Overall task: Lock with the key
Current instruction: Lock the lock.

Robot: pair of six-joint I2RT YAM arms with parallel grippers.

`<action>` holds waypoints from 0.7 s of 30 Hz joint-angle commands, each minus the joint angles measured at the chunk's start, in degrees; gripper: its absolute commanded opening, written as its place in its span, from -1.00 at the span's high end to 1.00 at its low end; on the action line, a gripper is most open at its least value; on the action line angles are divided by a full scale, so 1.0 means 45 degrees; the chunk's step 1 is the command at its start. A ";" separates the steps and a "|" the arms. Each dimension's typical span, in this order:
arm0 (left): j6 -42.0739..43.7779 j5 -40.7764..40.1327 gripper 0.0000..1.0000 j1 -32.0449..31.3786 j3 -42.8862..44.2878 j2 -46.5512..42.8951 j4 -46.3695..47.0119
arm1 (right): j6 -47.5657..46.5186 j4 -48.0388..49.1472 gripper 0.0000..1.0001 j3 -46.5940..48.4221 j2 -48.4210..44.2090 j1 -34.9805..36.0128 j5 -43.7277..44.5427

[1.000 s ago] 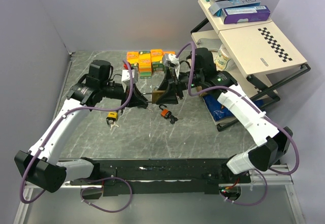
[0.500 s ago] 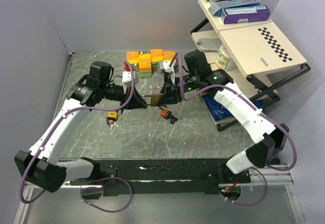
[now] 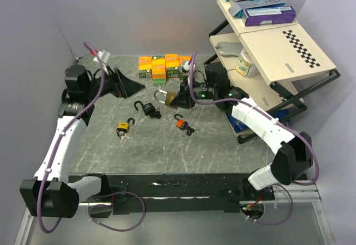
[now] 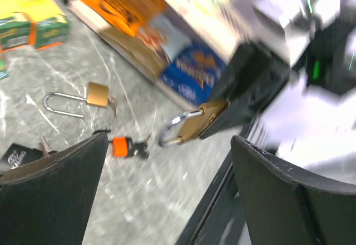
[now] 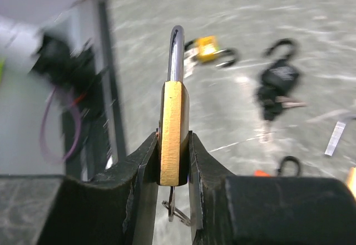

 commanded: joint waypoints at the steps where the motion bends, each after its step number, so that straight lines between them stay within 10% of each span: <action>1: -0.5725 -0.2700 -0.93 0.0708 0.0422 -0.0137 0.1762 | 0.2566 0.5486 1.00 0.0085 -0.0990 0.0021 0.2436; 21: -0.8901 -0.3821 -0.93 0.1122 0.0072 0.0879 0.1938 | 0.2821 0.8535 1.00 0.1450 0.2038 0.2501 0.6699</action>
